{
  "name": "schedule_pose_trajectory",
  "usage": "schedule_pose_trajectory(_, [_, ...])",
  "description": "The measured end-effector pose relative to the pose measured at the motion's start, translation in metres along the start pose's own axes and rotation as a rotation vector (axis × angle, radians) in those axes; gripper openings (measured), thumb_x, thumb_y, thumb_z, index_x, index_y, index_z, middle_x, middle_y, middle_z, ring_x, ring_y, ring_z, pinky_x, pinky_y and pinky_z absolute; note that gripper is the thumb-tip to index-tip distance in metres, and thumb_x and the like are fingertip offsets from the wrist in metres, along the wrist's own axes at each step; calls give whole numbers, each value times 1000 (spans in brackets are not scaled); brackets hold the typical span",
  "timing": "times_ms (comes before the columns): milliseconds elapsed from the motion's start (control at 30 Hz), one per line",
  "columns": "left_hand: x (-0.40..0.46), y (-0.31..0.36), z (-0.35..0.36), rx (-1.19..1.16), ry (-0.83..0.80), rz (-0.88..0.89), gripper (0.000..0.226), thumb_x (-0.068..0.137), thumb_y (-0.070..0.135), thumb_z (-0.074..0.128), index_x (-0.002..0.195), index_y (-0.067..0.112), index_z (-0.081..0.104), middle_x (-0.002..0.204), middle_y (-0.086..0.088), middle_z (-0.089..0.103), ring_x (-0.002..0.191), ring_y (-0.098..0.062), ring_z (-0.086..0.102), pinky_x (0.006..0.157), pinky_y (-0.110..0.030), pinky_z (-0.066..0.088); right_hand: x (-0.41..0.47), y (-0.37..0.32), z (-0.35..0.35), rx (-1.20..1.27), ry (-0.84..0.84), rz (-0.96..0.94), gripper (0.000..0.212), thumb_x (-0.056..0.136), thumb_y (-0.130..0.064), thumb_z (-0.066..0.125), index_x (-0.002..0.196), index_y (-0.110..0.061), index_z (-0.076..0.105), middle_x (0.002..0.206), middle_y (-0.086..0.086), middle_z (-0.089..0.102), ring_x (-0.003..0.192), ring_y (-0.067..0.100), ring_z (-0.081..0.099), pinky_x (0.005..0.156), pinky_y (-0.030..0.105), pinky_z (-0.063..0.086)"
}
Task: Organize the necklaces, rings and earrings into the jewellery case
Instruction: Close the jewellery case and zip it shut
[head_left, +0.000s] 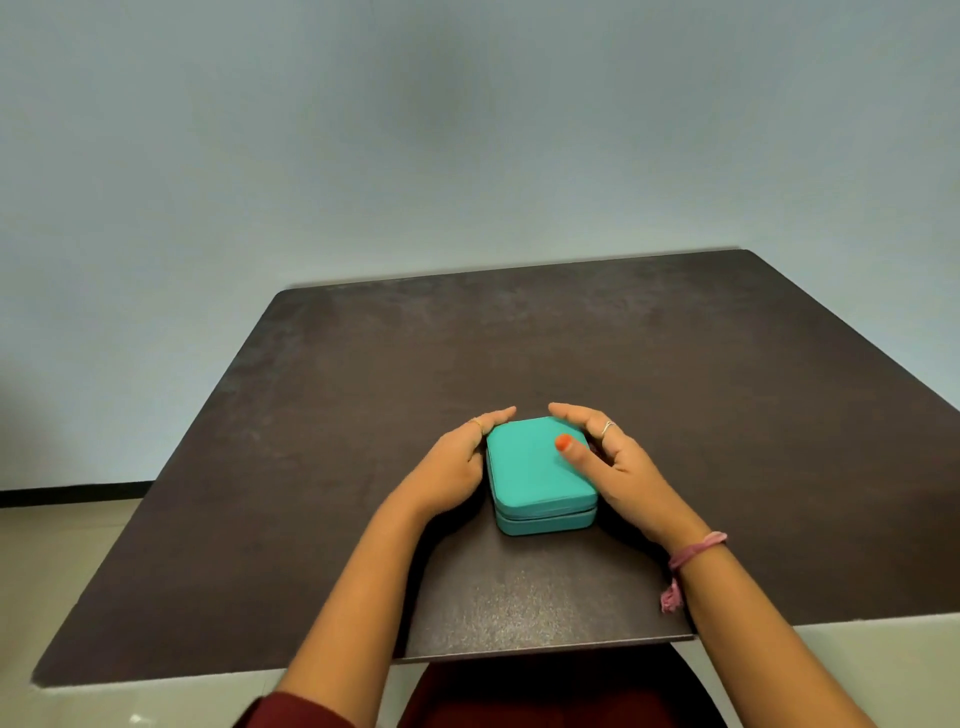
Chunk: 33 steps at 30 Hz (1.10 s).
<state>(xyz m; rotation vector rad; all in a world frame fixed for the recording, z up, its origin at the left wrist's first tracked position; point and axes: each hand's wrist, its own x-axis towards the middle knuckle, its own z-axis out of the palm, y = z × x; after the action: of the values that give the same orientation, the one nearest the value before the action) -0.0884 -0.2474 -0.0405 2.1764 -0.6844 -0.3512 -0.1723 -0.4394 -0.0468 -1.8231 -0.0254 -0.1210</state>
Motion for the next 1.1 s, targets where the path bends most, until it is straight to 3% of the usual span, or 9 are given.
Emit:
schedule_pose_trajectory(67, [7, -2, -9, 171, -55, 60, 59, 92, -10, 32, 144, 18, 39, 143, 2, 44, 133, -10, 38, 98, -3, 20, 2, 0, -3, -172, -123, -34, 65, 82, -57, 62, 138, -37, 38, 139, -26, 35, 124, -16, 34, 95, 0, 30])
schedule_pose_trajectory(133, [12, 2, -18, 291, -120, 122, 57, 92, -10, 32, 141, 17, 44, 136, -2, 51, 125, -12, 43, 94, -3, 21, 5, 0, -6, -263, -211, -9, 88, 68, -66, 64, 142, -39, 26, 140, -27, 26, 127, -15, 27, 94, -3, 26])
schedule_pose_trajectory(267, [18, 6, -29, 438, -191, 172, 48, 92, -8, 36, 130, 14, 58, 122, -7, 56, 113, -17, 50, 92, -15, 32, 10, -3, -10, -317, -309, 61, 110, 57, -61, 76, 146, -41, 14, 138, -22, 21, 125, -5, 30, 93, 5, 31])
schedule_pose_trajectory(400, [26, 1, -33, 578, -172, 141, 41, 95, 0, 41, 129, 15, 58, 121, -6, 56, 111, -19, 53, 94, -22, 36, 10, -2, -10, -332, -300, 65, 110, 63, -44, 84, 148, -37, 14, 138, -20, 22, 125, -2, 31, 92, 4, 30])
schedule_pose_trajectory(633, [7, -10, -31, 693, -58, 114, 34, 97, 13, 39, 124, 21, 59, 120, 0, 56, 109, -21, 53, 93, -40, 45, 8, -4, -8, -340, -291, 67, 109, 64, -46, 82, 148, -35, 14, 140, -18, 21, 127, 3, 30, 92, 4, 29])
schedule_pose_trajectory(767, [-17, -13, -30, 636, -41, 114, 32, 96, 14, 42, 119, 24, 62, 116, 3, 60, 104, -19, 54, 92, -36, 45, 7, -6, -8, -343, -279, 72, 109, 64, -47, 80, 148, -33, 12, 139, -16, 20, 125, 4, 30, 88, 2, 31])
schedule_pose_trajectory(833, [-31, -11, -30, 550, -88, 147, 28, 97, 18, 48, 118, 22, 65, 108, 4, 63, 97, -11, 56, 91, -24, 44, 6, -6, -8, -342, -270, 67, 110, 64, -48, 80, 148, -32, 11, 138, -17, 20, 125, 5, 31, 90, 4, 30])
schedule_pose_trajectory(933, [-52, -3, -28, 412, -140, 158, 24, 95, 25, 55, 114, 24, 70, 92, 12, 62, 77, 4, 55, 72, -5, 40, 6, -5, -5, -337, -267, 63, 109, 65, -51, 78, 148, -32, 10, 137, -18, 18, 126, 7, 31, 96, 10, 27])
schedule_pose_trajectory(1100, [-70, 11, -14, 376, -154, 165, 24, 91, 29, 55, 103, 20, 74, 87, 2, 68, 76, -11, 60, 69, -22, 49, 5, -4, 0, -349, -238, 34, 117, 53, -71, 67, 148, -33, 10, 137, -18, 17, 125, 6, 30, 97, 11, 26])
